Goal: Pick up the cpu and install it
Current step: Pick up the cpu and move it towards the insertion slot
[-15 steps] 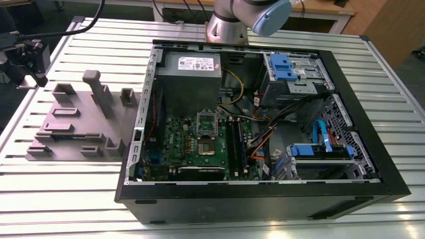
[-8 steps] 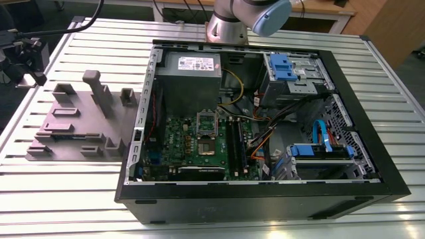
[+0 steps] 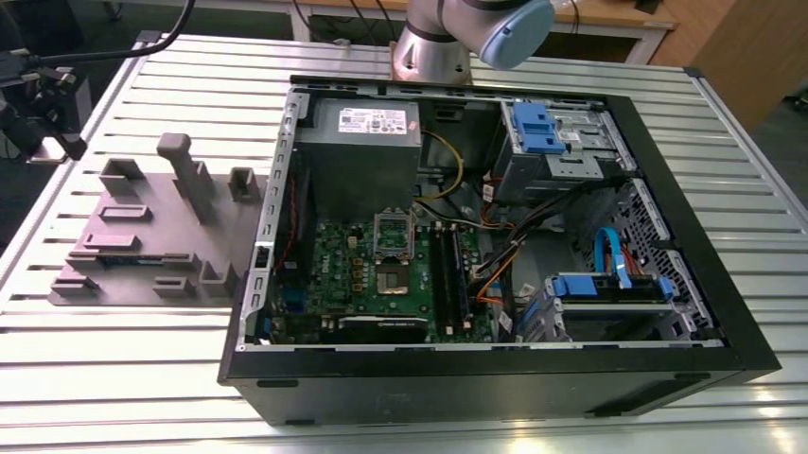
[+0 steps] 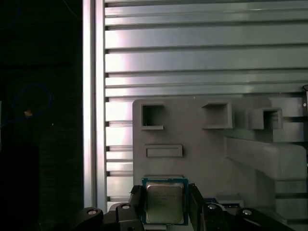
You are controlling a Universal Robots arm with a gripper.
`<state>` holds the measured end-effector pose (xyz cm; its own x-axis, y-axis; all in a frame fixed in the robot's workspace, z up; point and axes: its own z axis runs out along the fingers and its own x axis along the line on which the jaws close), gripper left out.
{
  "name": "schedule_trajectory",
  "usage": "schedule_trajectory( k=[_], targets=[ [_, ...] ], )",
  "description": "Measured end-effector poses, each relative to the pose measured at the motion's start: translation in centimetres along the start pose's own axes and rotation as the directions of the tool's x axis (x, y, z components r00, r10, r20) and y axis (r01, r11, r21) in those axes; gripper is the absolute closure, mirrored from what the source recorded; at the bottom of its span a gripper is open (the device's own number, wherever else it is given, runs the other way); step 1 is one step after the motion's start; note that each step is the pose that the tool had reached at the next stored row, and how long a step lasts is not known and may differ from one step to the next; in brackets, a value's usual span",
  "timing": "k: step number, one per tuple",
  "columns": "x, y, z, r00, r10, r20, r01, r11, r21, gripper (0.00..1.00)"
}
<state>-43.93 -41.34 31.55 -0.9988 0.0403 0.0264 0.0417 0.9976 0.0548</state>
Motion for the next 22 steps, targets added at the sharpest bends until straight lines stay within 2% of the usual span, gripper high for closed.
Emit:
schedule_trajectory(
  k=[16,22],
  targets=[
    [0.02,0.05,-0.9,1.0,0.0,0.0,0.0,1.0,0.0,0.53],
    [0.03,0.06,-0.98,1.0,0.0,0.0,0.0,1.0,0.0,0.53]
  ],
)
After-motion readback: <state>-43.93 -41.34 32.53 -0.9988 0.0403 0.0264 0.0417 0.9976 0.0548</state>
